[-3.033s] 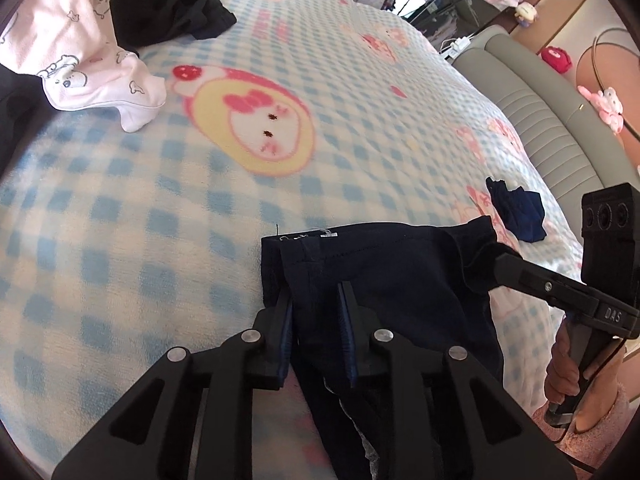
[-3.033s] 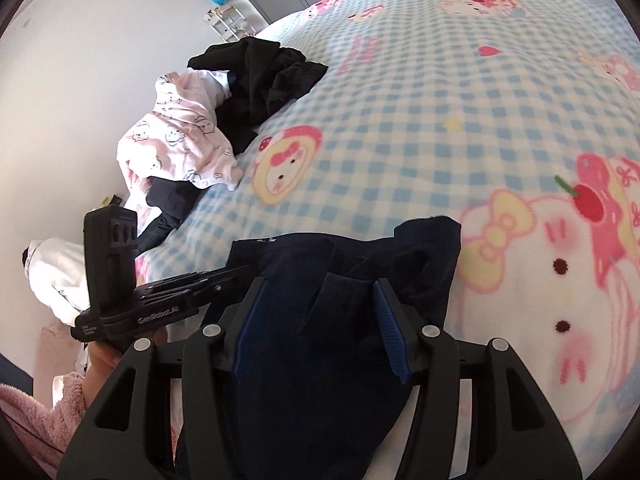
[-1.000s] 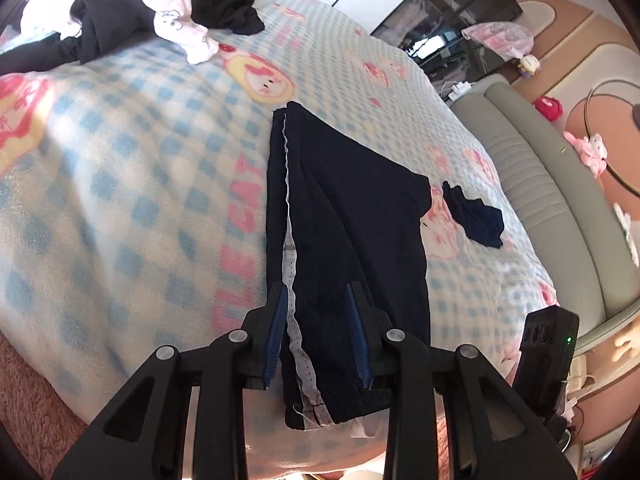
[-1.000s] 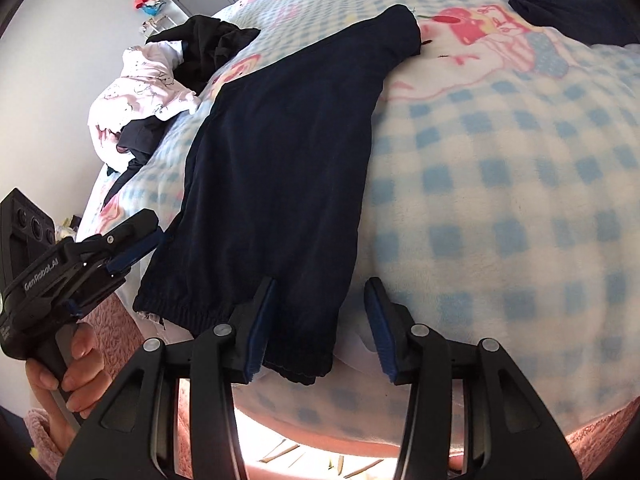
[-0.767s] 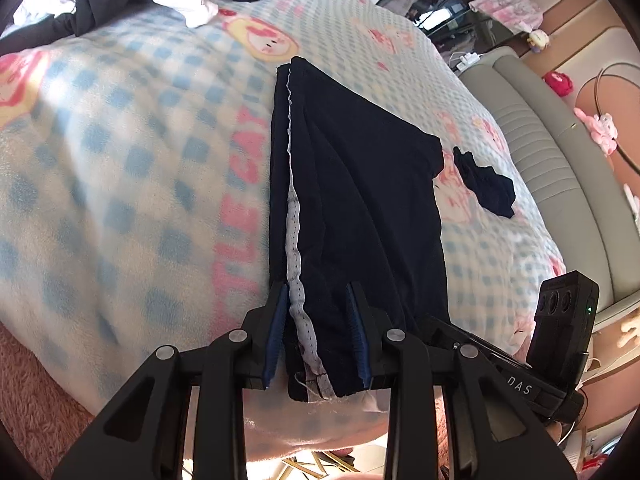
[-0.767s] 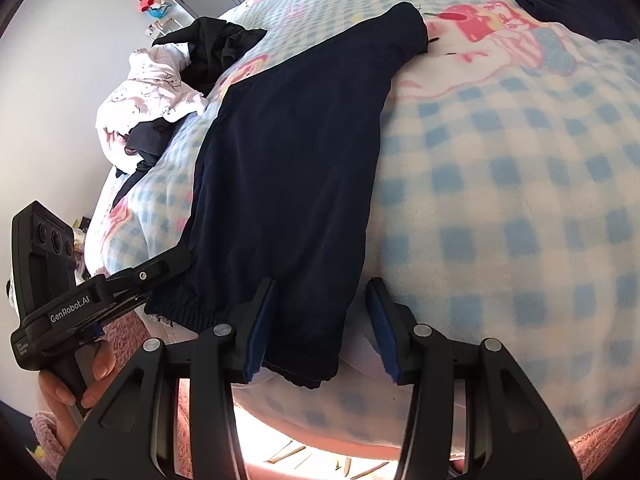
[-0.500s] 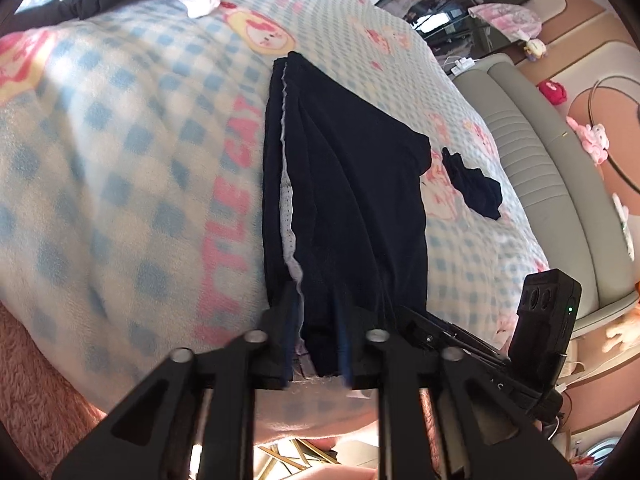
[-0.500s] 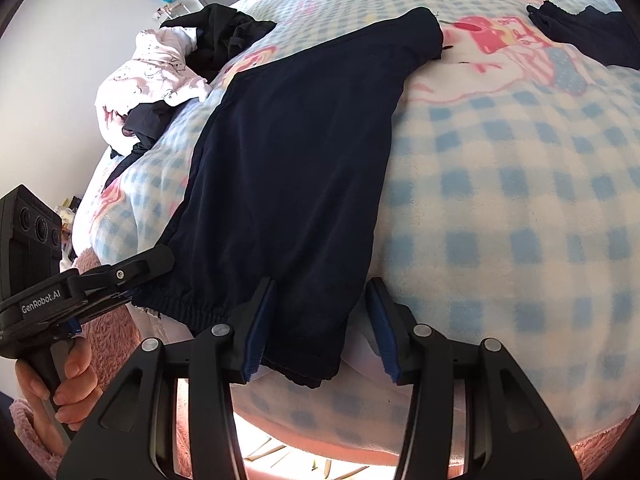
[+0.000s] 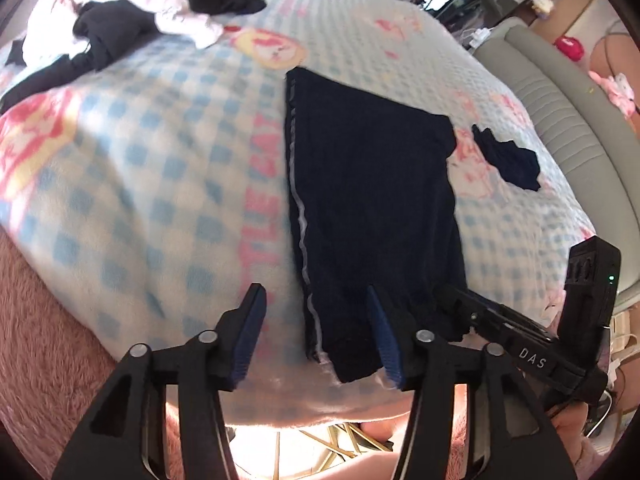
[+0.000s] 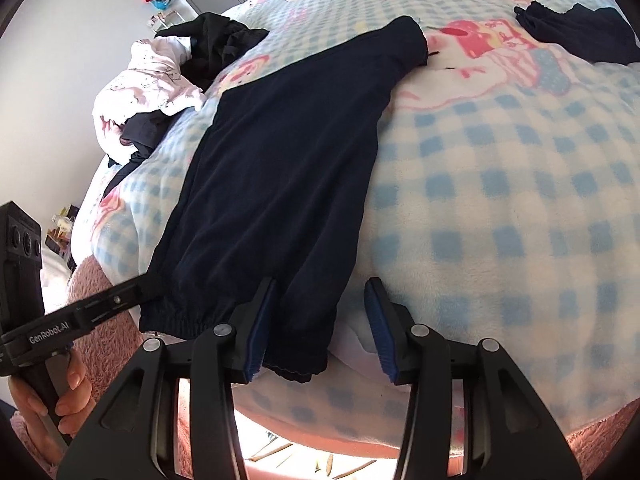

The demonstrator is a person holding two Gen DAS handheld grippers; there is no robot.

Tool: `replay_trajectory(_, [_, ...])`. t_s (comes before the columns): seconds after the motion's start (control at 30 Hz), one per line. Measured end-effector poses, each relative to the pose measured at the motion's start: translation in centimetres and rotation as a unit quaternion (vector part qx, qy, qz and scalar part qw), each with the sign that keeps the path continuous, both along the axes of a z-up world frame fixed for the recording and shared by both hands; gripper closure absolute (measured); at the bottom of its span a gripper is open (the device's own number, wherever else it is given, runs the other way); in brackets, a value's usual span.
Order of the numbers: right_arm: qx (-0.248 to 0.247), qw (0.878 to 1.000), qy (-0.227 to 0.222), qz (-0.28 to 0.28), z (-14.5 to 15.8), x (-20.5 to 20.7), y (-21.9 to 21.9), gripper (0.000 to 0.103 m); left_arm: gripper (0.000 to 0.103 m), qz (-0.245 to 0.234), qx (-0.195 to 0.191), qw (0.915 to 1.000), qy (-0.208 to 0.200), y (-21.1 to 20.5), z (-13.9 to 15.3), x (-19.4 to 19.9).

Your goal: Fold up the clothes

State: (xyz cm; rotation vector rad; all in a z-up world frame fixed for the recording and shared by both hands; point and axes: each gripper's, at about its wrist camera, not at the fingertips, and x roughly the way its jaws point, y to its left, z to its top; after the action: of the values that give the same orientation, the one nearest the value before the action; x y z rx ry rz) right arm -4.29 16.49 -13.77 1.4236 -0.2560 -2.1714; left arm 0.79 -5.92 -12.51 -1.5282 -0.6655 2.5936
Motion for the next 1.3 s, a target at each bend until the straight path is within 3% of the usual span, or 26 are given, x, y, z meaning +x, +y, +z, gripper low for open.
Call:
replay_trajectory(0.07, [-0.017,1.0,-0.014,0.006,-0.5,-0.1,0.1,0.057,0.046,-0.003,0.016,0.9998,-0.01,-0.2,-1.1,-0.5])
replay_trajectory(0.1, [0.001,1.0,-0.018,0.01,-0.9,-0.1,-0.3,0.058,0.054,0.002,0.02,0.9996,-0.021,-0.3,-1.9,-0.8])
replay_trajectory(0.13, [0.021,0.999,-0.021,0.014,-1.3,-0.2,-0.7,0.07,0.073,0.011,-0.002,0.9996,-0.026,0.0,-2.6,-0.7])
replay_trajectory(0.17, [0.047,0.999,-0.016,0.013,-1.3,-0.2,-1.0,0.075,0.073,0.011,-0.019,0.9994,-0.028,0.0,-2.7,-0.6])
replay_trajectory(0.27, [0.045,0.999,-0.016,-0.001,-0.3,0.1,-0.1,0.075,0.071,0.017,0.004,0.9999,0.0,-1.0,-1.4,0.2])
replay_trajectory(0.43, [-0.004,1.0,-0.008,-0.02,1.3,0.8,1.8,0.066,0.071,0.037,0.064,0.9962,0.046,-3.2,-0.5,0.5])
replay_trajectory(0.47, [0.0,1.0,-0.009,-0.018,1.1,0.7,1.7,0.066,0.071,0.041,0.063,0.9962,0.043,-3.3,-0.8,0.2])
replay_trajectory(0.6, [0.059,0.998,-0.023,-0.019,0.4,0.1,1.1,0.068,0.073,0.072,-0.034,0.9968,0.014,-3.3,-1.2,-0.3])
replay_trajectory(0.73, [0.035,0.999,0.003,-0.037,2.4,0.0,2.4,0.064,0.066,0.083,0.082,0.991,0.066,-5.6,-0.3,0.9])
replay_trajectory(0.8, [0.022,0.999,0.002,-0.027,2.3,0.1,1.9,0.061,0.064,0.066,0.099,0.9905,0.069,-4.8,-0.5,0.7])
replay_trajectory(0.93, [0.016,1.0,-0.019,0.001,1.0,0.3,0.2,0.061,0.064,0.025,0.072,0.9963,0.039,-2.3,-1.4,-0.2])
replay_trajectory(1.0, [0.017,1.0,-0.022,0.011,0.7,0.5,-0.3,0.061,0.064,0.004,0.111,0.9927,0.045,-1.9,-1.3,-0.1])
replay_trajectory(1.07, [0.009,1.0,-0.022,0.019,0.8,0.8,-0.5,0.058,0.051,-0.028,0.18,0.9816,0.058,-1.6,-1.2,-0.1])
replay_trajectory(1.13, [0.009,0.999,-0.031,0.037,0.5,1.4,-0.9,0.051,0.046,-0.028,0.162,0.985,0.054,-1.0,-1.2,0.0])
replay_trajectory(1.27, [0.013,0.999,-0.031,0.017,0.1,1.5,0.0,0.053,0.048,-0.001,0.125,0.9921,-0.003,-1.0,-3.1,-0.1])
replay_trajectory(1.3, [0.01,0.999,-0.034,0.009,0.1,1.4,0.4,0.055,0.048,0.002,0.122,0.9925,0.003,-1.1,-2.8,0.2])
